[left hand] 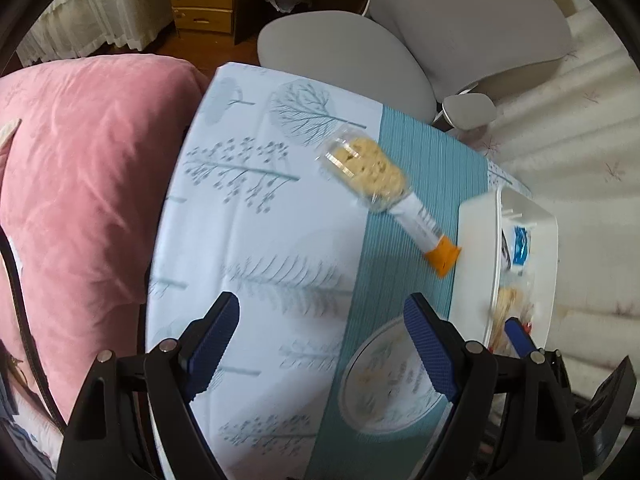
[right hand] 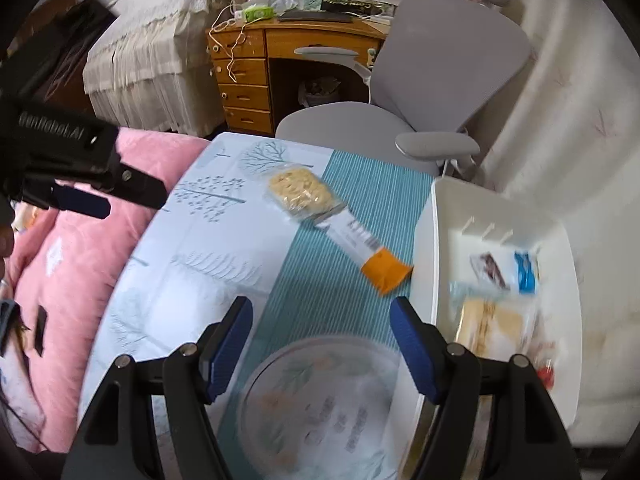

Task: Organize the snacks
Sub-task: 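Grasp the clear puffed-cake bag with the left tool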

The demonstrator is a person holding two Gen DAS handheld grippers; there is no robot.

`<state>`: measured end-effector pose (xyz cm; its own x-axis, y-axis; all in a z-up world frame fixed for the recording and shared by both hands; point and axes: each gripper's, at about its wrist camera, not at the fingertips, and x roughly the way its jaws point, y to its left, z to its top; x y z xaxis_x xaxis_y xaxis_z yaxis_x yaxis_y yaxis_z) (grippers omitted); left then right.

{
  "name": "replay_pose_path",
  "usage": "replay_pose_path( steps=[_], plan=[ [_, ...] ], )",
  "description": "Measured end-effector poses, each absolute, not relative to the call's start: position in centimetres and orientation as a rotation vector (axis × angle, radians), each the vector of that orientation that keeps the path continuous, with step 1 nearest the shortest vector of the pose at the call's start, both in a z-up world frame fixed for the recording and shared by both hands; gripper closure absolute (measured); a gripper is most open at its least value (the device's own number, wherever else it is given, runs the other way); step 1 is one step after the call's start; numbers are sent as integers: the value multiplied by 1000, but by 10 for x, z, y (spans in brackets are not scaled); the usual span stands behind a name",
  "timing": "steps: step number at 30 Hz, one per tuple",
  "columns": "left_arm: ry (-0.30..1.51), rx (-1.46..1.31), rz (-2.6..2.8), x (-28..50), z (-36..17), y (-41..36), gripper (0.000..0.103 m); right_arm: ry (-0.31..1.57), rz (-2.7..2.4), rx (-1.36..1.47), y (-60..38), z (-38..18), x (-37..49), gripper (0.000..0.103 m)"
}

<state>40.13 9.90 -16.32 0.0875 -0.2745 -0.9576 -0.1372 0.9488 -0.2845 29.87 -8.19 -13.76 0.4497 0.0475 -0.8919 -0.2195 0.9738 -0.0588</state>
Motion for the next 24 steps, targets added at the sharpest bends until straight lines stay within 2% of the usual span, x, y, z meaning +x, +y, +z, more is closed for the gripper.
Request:
replay_pose_path(
  steps=[6, 11, 24],
  plan=[
    [1442, -381, -78, 452, -184, 76, 20, 1064, 184, -221, -78, -158, 341, 31],
    [1481, -374, -80, 492, -215, 55, 20, 1056, 161, -257, -77, -179, 369, 31],
    [1475, -440, -38, 515, -276, 34, 20, 1150, 176, -223, -90, -220, 409, 31]
  ],
)
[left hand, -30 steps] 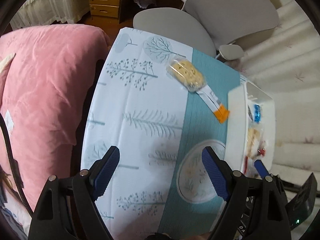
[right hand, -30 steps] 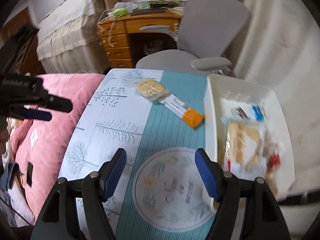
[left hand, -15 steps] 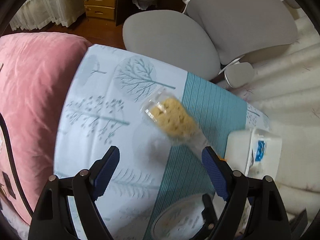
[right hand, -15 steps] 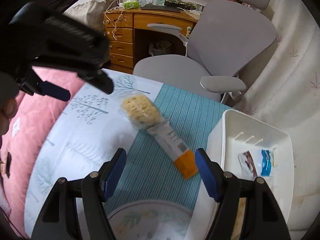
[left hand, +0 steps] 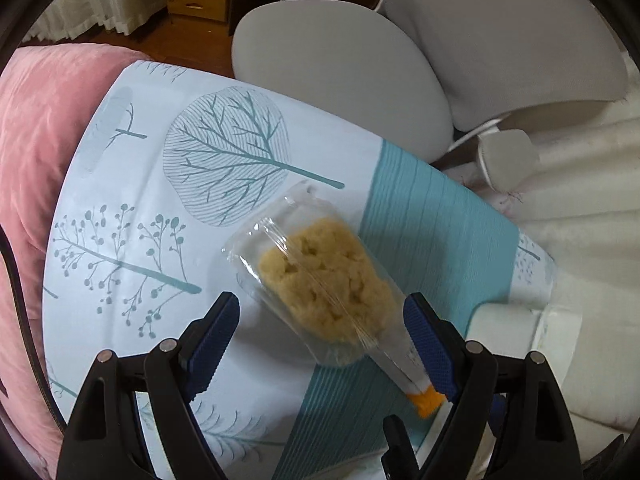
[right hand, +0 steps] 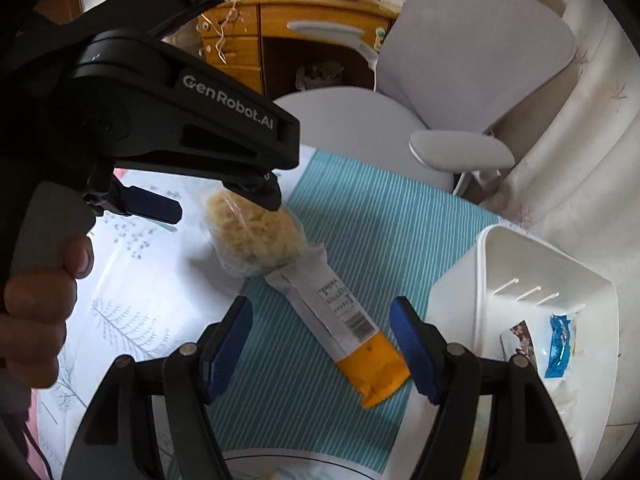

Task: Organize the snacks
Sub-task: 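Grasp the clear puffed-cake bag with the left tool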

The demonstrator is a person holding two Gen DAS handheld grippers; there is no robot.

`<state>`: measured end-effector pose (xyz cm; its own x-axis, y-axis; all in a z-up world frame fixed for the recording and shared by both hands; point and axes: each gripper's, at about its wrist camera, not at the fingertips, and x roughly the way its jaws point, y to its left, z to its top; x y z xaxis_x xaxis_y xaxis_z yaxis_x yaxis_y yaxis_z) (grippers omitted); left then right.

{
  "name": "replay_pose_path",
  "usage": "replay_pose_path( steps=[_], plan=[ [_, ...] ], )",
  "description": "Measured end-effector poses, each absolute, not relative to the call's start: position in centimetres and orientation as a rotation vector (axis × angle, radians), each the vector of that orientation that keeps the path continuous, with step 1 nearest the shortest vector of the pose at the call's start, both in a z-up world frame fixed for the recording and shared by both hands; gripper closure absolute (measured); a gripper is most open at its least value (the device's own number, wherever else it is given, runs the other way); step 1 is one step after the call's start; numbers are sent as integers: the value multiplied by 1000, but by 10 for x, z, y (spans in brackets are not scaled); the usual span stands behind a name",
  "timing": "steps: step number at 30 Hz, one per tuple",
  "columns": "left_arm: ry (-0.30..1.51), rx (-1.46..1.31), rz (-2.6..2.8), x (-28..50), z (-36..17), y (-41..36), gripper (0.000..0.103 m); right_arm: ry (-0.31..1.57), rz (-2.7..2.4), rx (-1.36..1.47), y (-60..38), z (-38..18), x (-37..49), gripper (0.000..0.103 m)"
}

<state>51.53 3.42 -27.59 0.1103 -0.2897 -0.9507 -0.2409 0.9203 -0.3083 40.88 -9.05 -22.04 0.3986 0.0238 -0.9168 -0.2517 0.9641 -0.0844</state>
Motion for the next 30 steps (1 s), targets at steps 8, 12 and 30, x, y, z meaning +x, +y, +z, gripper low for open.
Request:
replay_pose_path(
  steps=[8, 12, 30],
  plan=[
    [1480, -440, -10, 526, -299, 27, 20, 1207, 169, -241, -90, -239, 420, 31],
    [1462, -425, -10, 528, -303, 20, 20, 1210, 176, -285, -86, -243, 423, 31],
    [1419, -415, 76, 513, -294, 56, 47, 1216, 179, -462, -74, -255, 426, 29]
  ],
)
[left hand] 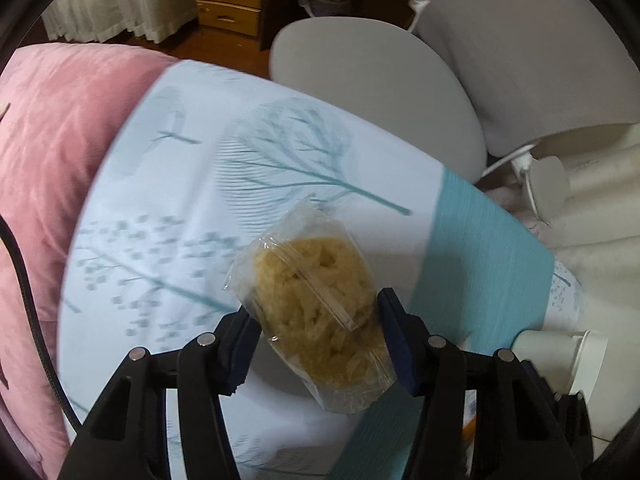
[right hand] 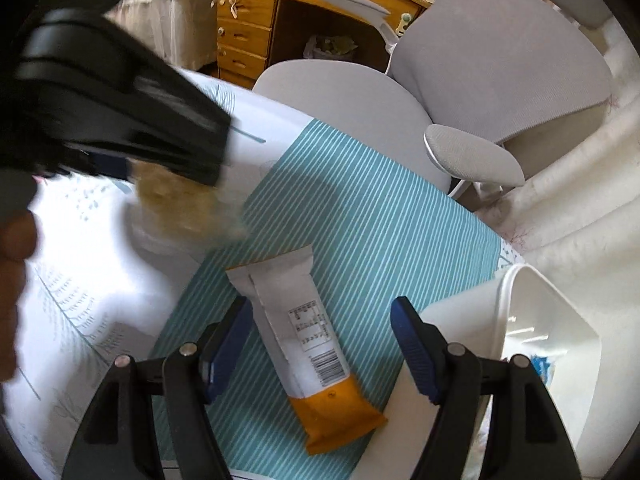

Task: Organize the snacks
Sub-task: 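Grasp the clear puffed-cake bag with the left tool, then grasp the white-and-orange bar with right tool while left tool holds the cake bag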

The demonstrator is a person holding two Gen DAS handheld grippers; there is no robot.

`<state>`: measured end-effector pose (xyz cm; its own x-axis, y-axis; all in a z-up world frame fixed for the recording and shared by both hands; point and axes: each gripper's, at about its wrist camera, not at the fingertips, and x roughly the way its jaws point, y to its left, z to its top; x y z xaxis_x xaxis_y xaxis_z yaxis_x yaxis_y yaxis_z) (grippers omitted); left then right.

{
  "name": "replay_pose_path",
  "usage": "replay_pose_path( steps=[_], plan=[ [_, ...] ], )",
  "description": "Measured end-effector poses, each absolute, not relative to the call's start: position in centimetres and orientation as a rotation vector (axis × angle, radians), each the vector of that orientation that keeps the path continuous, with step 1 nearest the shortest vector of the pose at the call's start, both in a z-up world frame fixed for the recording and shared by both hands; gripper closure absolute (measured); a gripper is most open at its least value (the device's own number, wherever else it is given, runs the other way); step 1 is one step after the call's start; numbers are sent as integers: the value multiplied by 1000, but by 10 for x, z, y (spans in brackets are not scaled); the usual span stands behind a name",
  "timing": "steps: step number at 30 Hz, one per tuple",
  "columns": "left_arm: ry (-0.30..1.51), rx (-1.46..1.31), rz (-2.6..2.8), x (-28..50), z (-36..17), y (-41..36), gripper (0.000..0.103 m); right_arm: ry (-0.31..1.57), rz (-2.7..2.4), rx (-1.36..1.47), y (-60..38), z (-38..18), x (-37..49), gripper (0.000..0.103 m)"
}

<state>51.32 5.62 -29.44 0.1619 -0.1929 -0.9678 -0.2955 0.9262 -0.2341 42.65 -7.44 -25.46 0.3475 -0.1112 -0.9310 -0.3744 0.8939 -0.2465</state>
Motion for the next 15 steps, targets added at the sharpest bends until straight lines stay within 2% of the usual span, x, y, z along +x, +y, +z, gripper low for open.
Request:
replay_pose_path(
  steps=[8, 12, 15],
  plan=[
    [1430, -438, 89, 466, -275, 107, 47, 1266, 163, -573, -67, -263, 429, 29],
    [1425, -413, 92, 436, -263, 127, 47, 1284, 136, -677, -61, -271, 429, 33],
    [1430, -422, 82, 418, -257, 140, 47, 1285, 66, -728, -64, -274, 432, 57]
  ],
)
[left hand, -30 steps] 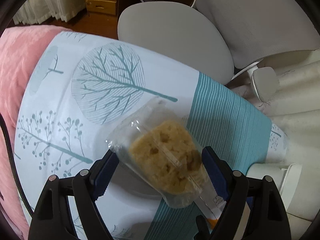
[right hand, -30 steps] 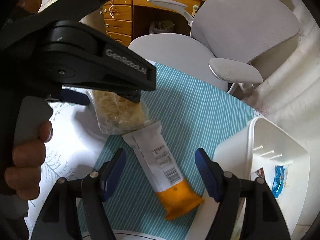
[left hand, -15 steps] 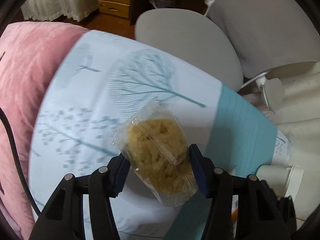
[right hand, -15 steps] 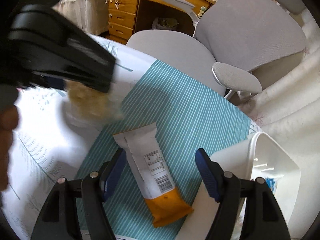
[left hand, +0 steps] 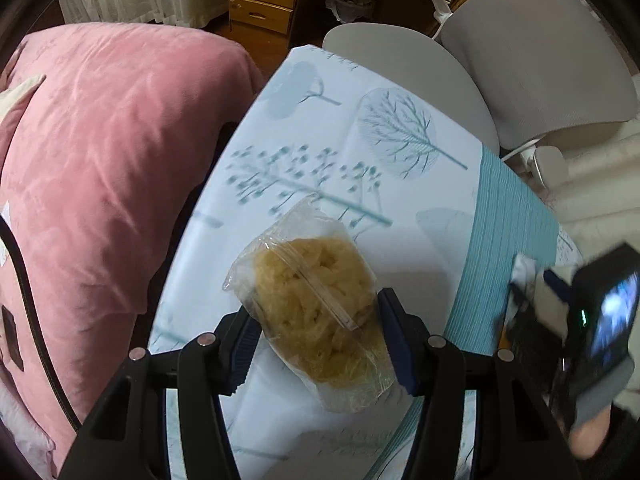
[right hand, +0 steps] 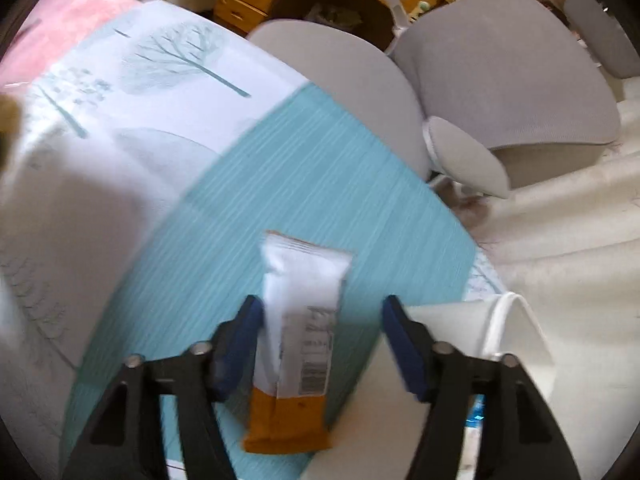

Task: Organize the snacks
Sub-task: 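Grasp the white-and-orange bar with right tool while left tool holds the cake bag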

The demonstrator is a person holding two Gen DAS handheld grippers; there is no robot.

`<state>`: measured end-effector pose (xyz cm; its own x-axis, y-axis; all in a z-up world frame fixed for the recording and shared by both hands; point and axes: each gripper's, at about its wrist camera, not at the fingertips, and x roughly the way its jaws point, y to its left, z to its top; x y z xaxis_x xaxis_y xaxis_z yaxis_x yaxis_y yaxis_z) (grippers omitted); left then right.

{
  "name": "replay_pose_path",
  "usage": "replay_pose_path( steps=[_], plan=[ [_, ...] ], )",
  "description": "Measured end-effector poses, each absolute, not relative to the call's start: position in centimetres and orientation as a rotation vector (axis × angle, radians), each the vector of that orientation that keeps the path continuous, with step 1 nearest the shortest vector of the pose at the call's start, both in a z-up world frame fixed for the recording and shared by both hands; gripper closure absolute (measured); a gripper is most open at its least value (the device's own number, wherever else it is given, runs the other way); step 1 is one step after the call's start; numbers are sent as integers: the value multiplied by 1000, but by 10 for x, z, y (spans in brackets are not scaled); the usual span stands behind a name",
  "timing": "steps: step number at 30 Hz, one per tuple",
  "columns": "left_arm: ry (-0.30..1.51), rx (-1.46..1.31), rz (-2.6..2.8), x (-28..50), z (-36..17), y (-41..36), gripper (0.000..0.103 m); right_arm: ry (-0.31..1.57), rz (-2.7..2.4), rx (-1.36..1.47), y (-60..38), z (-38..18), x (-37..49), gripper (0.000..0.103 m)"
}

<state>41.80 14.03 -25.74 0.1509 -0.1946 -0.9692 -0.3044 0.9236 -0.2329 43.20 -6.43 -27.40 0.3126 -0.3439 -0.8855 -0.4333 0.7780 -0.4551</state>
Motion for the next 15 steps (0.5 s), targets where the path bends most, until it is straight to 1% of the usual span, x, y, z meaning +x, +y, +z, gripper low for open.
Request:
replay_pose_path(
  steps=[1, 2, 3, 4, 5, 7, 9, 11, 13, 15],
  plan=[
    [1434, -424, 79, 413, -256, 144, 47, 1280, 43, -753, -65, -275, 434, 62],
    [1436, -425, 74, 408, -254, 148, 47, 1276, 11, -790, -66, -276, 435, 73],
    [1435, -424, 71, 404, -252, 151, 47, 1278, -11, -811, -66, -276, 435, 78],
    [1433, -418, 69, 398, -249, 154, 47, 1277, -13, -808, -66, -275, 435, 88],
    [1430, -413, 70, 390, -247, 157, 47, 1293, 25, -779, -66, -273, 435, 102],
    [1430, -414, 65, 382, -243, 161, 47, 1345, 84, -729, -63, -275, 433, 103],
    [1431, -420, 59, 372, -238, 166, 47, 1383, 77, -772, -58, -288, 426, 103],
    [1428, -412, 50, 360, -232, 172, 47, 1370, 59, -776, -51, -288, 417, 103],
    [1425, -404, 44, 351, -230, 175, 47, 1386, 83, -697, -45, -283, 409, 103],
    [1416, -404, 35, 342, -227, 177, 47, 1372, 106, -685, -34, -278, 396, 103]
  ],
)
